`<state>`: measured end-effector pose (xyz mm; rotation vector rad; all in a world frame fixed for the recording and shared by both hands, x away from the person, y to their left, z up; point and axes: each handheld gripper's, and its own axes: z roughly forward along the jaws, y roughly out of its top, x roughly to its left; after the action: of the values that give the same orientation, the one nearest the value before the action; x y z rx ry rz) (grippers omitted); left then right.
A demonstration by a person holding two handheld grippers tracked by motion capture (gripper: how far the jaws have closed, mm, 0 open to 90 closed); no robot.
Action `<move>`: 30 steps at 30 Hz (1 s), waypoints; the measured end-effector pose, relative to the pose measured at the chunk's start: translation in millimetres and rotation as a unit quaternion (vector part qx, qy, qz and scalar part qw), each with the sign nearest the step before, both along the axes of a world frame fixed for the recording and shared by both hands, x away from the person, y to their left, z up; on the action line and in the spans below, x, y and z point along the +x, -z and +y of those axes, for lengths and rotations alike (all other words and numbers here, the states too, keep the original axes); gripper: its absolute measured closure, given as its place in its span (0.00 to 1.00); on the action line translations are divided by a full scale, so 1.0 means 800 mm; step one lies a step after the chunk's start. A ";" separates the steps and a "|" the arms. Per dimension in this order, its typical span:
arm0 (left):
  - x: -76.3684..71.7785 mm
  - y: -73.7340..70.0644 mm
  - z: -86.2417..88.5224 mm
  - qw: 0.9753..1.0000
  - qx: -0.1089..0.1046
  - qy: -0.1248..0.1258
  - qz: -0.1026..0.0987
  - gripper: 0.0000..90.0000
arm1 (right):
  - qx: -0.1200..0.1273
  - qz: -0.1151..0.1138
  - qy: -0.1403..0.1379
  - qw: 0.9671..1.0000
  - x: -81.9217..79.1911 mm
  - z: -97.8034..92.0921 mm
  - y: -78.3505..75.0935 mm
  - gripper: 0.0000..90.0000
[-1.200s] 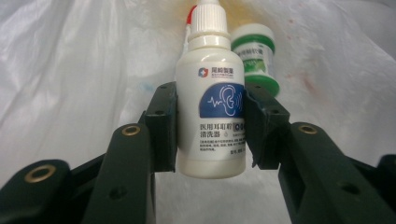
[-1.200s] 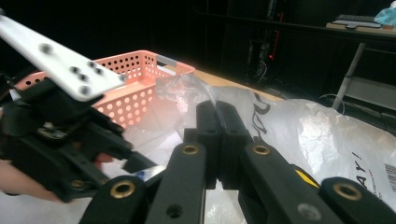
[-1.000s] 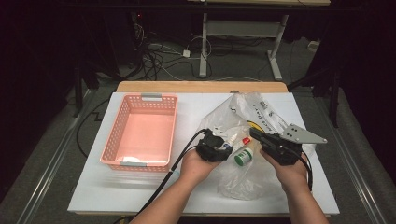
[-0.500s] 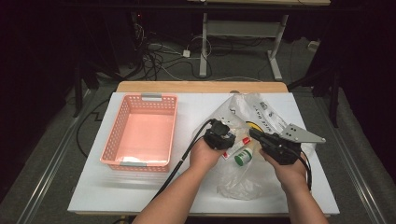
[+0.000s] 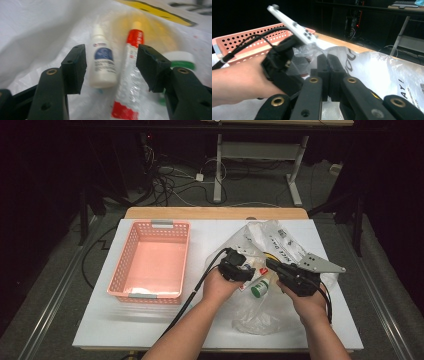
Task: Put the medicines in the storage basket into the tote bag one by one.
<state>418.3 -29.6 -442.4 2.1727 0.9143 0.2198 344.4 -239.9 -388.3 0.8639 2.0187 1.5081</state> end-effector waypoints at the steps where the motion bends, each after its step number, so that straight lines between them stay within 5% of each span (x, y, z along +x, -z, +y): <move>1: -0.003 -0.001 0.002 1.000 -0.001 0.003 -0.001 0.46 | 0.000 0.000 0.000 1.000 0.000 0.000 0.000 1.00; 5: -0.024 -0.005 0.020 0.999 -0.018 0.027 0.004 0.46 | 0.000 0.001 0.001 1.000 -0.001 -0.001 0.000 1.00; 6: -0.031 -0.003 0.023 0.999 -0.040 0.018 -0.003 0.46 | -0.001 0.000 0.001 1.000 -0.001 -0.001 -0.001 1.00; 7: -0.036 -0.005 0.032 0.999 -0.033 0.036 0.000 0.45 | -0.001 -0.001 0.001 1.000 -0.001 -0.002 -0.001 1.00; 12: -0.072 -0.004 0.063 0.994 -0.080 0.068 0.002 0.42 | 0.000 -0.003 0.003 1.000 -0.001 -0.003 -0.003 1.00; 15: -0.093 -0.003 0.077 0.995 -0.073 0.073 -0.012 0.35 | 0.001 -0.004 0.003 1.000 -0.002 -0.003 -0.004 1.00; 19: -0.119 0.010 0.095 0.996 -0.029 0.073 -0.034 0.27 | 0.001 -0.008 0.002 1.000 -0.004 -0.002 -0.005 1.00; 21: -0.122 0.018 0.099 0.997 -0.012 0.072 -0.032 0.25 | -0.002 -0.007 0.001 1.000 -0.005 -0.002 -0.005 1.00; 23: -0.121 0.029 0.100 0.998 0.003 0.070 -0.005 0.23 | -0.002 -0.008 0.001 1.000 -0.005 -0.001 -0.005 1.00; 26: -0.117 0.045 0.094 0.997 0.054 0.056 -0.015 0.22 | 0.000 -0.006 0.002 1.000 -0.005 0.000 -0.007 1.00; 30: -0.100 0.051 0.091 0.999 0.037 0.033 -0.007 0.18 | 0.004 -0.005 0.001 1.000 -0.005 0.001 -0.009 1.00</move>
<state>338.7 43.0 -483.5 2.2629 0.8375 0.2402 340.0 -238.8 -381.2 0.8593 2.0043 1.5182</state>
